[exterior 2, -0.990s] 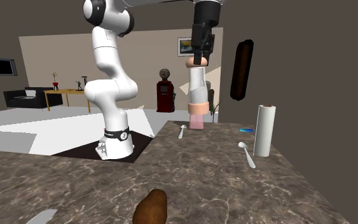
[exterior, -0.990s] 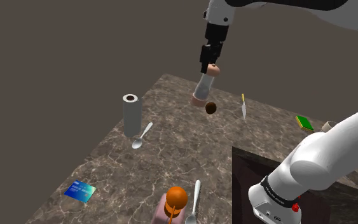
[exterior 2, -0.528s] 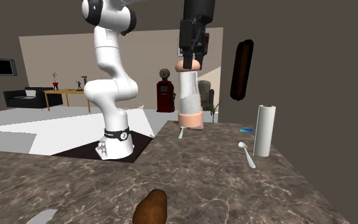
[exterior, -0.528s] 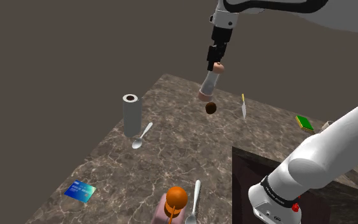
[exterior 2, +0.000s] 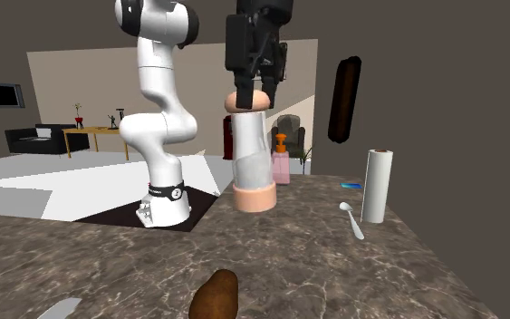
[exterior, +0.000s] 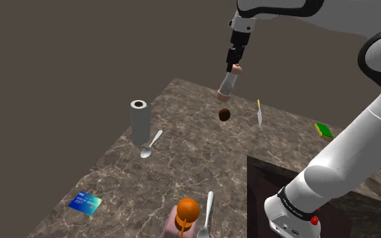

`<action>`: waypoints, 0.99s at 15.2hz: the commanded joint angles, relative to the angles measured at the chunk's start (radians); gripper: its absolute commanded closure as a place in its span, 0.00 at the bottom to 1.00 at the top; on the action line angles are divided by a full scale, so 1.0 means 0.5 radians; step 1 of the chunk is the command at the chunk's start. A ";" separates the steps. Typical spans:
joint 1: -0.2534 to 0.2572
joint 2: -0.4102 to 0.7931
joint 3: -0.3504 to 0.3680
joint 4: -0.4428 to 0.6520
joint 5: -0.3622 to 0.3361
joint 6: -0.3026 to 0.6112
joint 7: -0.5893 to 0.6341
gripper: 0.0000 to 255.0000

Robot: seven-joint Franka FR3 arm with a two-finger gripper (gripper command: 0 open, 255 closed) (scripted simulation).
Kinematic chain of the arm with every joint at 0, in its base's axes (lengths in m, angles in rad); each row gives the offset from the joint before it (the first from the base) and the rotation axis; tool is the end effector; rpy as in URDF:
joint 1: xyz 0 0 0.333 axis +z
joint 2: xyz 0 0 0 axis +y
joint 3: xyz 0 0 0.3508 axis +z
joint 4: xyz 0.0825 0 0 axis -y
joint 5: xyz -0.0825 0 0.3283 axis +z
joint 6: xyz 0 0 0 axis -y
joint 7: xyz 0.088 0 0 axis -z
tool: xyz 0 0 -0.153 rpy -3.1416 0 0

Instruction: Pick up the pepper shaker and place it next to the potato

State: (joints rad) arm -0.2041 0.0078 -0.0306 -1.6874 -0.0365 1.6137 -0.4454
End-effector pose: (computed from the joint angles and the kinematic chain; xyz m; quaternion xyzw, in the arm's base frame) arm 0.4816 -0.1207 0.5647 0.9933 0.1066 -0.0445 0.0037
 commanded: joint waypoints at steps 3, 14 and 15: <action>-0.083 0.185 -0.077 0.181 -0.001 0.011 -0.162 1.00; -0.270 0.639 -0.187 0.623 0.044 0.033 -0.453 1.00; -0.270 0.636 -0.187 0.591 0.044 0.061 -0.452 1.00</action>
State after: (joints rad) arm -0.3391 0.3295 -0.1242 -1.3732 -0.0143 1.6288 -0.6710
